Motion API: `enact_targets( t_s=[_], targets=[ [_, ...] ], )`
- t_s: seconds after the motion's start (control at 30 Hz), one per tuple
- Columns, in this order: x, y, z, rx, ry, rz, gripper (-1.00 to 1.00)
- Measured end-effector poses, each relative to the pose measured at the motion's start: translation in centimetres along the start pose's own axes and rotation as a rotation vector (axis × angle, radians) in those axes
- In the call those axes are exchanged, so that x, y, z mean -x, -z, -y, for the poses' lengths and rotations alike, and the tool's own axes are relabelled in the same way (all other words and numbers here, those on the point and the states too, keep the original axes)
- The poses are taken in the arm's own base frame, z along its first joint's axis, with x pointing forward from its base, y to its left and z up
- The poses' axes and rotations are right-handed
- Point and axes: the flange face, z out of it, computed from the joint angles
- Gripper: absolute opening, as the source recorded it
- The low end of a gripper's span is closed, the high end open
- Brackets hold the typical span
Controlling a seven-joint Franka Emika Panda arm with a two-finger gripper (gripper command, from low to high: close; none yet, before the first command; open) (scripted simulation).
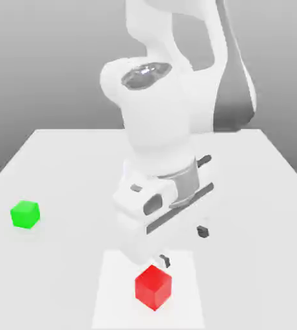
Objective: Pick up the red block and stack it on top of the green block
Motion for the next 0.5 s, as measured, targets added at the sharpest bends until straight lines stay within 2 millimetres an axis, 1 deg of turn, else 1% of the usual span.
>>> enact_targets(
  t_s=[0.07, 0.17, 0.5],
  targets=[
    [0.7, -1.2, -0.9, 0.054, 0.045, 0.008, 0.0],
    [1.5, -2.3, -2.0, 0.134, 0.108, 0.012, 0.0],
    [1.9, -5.4, -3.7, 0.203, 0.116, 0.051, 0.0]
  ],
)
